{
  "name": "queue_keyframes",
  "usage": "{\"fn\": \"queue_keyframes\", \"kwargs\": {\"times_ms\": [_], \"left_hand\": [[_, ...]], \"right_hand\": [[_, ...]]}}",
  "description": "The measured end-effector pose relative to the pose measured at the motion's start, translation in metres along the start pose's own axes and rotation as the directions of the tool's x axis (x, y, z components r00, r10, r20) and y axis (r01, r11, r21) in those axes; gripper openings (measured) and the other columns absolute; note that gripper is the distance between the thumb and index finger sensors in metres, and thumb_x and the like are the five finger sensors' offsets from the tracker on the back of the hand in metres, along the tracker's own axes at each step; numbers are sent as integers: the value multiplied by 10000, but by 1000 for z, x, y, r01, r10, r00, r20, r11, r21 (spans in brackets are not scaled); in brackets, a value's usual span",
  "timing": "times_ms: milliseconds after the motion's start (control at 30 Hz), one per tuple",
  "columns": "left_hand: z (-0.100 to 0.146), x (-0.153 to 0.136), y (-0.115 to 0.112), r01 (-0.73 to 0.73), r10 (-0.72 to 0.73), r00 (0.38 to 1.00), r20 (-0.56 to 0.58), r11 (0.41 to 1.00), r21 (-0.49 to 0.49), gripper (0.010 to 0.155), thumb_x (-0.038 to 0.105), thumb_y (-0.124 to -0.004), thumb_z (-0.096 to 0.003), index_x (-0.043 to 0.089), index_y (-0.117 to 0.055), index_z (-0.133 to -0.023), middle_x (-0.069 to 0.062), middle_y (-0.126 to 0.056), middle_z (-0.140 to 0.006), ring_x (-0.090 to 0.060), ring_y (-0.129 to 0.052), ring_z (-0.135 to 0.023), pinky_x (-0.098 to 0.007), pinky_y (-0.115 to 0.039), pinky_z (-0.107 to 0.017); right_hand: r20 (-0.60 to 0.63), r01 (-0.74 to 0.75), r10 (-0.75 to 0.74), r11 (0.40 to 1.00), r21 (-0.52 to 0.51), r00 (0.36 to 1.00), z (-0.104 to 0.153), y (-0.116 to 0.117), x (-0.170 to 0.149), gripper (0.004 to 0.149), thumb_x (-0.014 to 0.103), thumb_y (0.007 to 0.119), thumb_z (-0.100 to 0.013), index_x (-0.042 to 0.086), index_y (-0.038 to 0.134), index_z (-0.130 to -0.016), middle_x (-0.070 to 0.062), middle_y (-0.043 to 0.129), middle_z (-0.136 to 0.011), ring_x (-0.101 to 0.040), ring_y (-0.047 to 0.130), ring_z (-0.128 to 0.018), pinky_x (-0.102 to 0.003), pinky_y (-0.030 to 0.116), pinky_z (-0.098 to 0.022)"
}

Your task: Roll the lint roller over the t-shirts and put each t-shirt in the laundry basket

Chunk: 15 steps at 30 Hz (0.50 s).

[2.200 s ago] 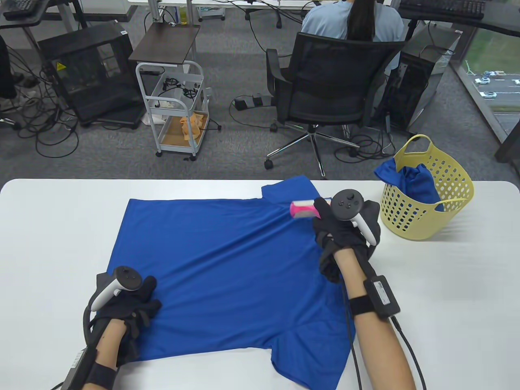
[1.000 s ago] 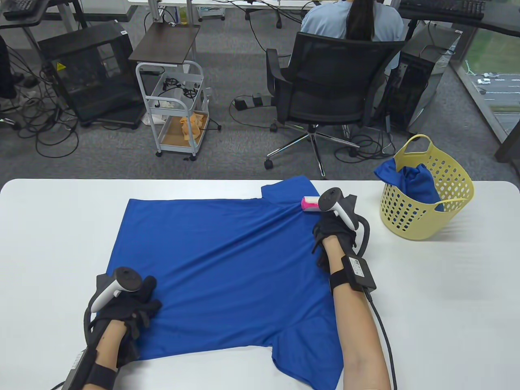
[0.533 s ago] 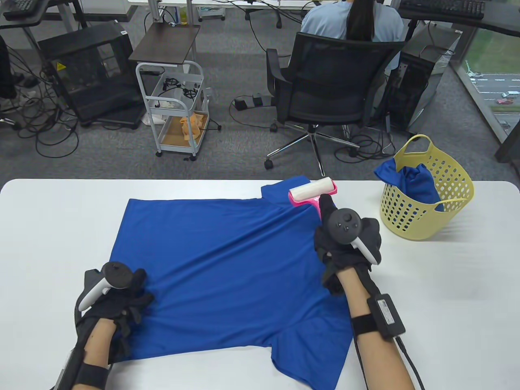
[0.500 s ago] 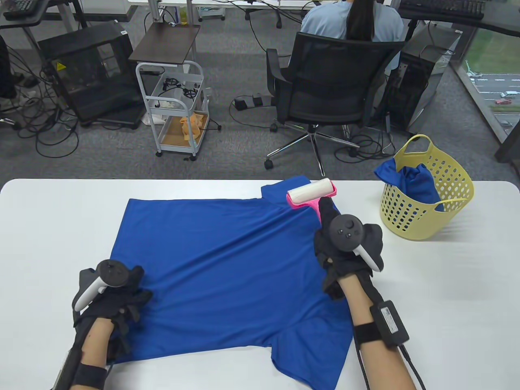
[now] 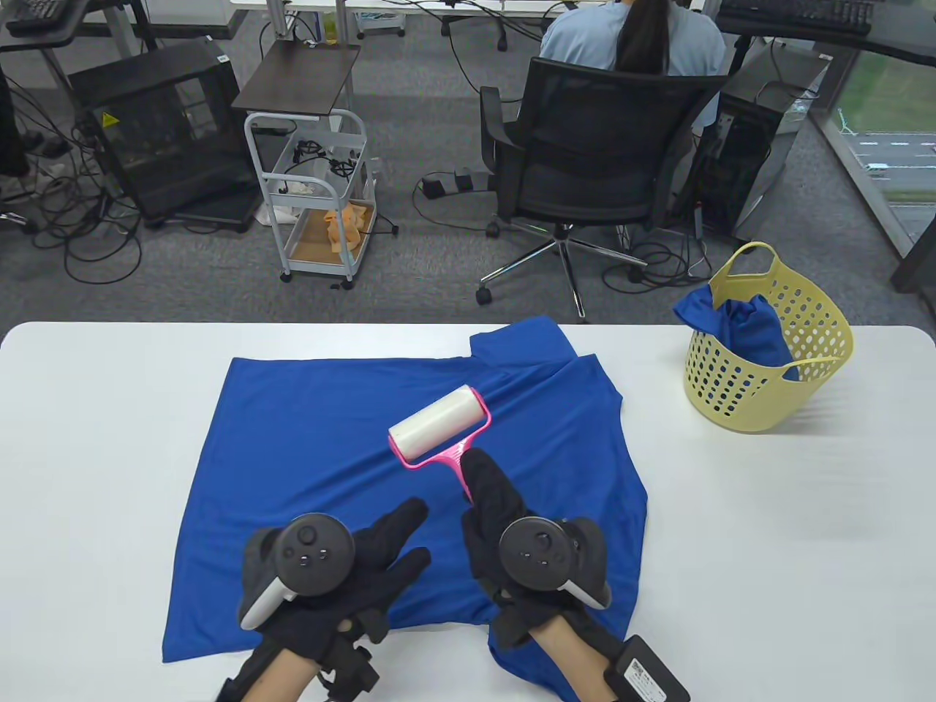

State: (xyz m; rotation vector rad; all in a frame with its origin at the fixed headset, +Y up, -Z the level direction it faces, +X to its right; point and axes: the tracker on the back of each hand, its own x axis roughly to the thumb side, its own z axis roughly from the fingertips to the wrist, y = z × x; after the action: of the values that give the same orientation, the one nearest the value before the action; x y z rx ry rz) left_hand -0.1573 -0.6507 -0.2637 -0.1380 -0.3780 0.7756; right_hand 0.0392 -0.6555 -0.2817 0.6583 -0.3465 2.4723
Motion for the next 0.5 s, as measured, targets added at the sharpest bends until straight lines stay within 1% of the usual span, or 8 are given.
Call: {"fn": "queue_keyframes", "kwargs": {"times_ms": [33,67,100,167,267,300,367,500], "left_hand": [[-2,0,-3,-45,45,999,12,999,-5,730,494,-670,-527,170,-343,-1094,-85,-591,-1119,-337,-823,-998,-568,-725,-681],[-5,-1,-5,-115,116,993,30,993,-5,723,426,-660,-535,44,-319,-1046,-153,-575,-1084,-347,-822,-989,-566,-752,-661],[-5,-4,-6,-185,185,983,12,983,-4,708,383,-660,-533,15,-321,-1034,-181,-586,-1064,-345,-842,-976,-556,-774,-651],[-7,-11,-8,-279,279,960,0,960,-23,723,357,-655,-537,-9,-264,-1022,-216,-533,-1062,-369,-809,-990,-559,-776,-649],[-9,-26,-9,-362,362,932,0,932,13,733,344,-678,-535,45,-250,-1048,-198,-534,-1054,-345,-823,-980,-553,-781,-649],[-10,-33,-10,-396,396,918,6,918,37,754,366,-715,-528,75,-265,-1059,-176,-548,-1039,-335,-842,-956,-538,-792,-645],[-11,-41,-12,-460,459,888,20,886,63,769,343,-762,-516,106,-274,-1062,-153,-541,-1015,-322,-864,-915,-543,-799,-635],[-11,-46,-13,-415,414,910,31,908,62,760,337,-816,-502,120,-338,-1052,-127,-608,-969,-273,-953,-811,-495,-848,-592]], "right_hand": [[18,-10,10,1000,14,1000,1,3,3,726,219,747,-522,182,244,-1044,-111,492,-1122,-304,766,-905,-461,784,-633],[44,-25,23,999,35,999,3,8,7,727,218,759,-516,186,262,-1045,-110,496,-1127,-301,749,-927,-470,762,-651],[33,-40,39,998,40,999,5,11,7,739,228,768,-510,184,259,-1044,-118,477,-1130,-289,746,-937,-448,767,-661],[80,49,-57,995,88,995,6,18,5,768,210,779,-502,186,232,-1040,-145,389,-1139,-310,669,-975,-461,718,-683],[118,211,-227,968,137,967,8,24,2,759,183,783,-499,194,250,-1040,-155,352,-1137,-362,604,-978,-479,678,-683],[129,249,-277,948,196,952,7,27,3,760,183,779,-503,201,243,-1041,-152,318,-1138,-390,550,-981,-502,641,-685],[170,233,-278,942,243,945,5,27,1,752,209,773,-509,210,245,-1045,-144,307,-1144,-385,520,-991,-511,616,-693],[163,276,-345,899,341,924,8,24,-9,726,262,762,-531,246,261,-1056,-112,292,-1158,-367,471,-1015,-533,551,-709]]}}
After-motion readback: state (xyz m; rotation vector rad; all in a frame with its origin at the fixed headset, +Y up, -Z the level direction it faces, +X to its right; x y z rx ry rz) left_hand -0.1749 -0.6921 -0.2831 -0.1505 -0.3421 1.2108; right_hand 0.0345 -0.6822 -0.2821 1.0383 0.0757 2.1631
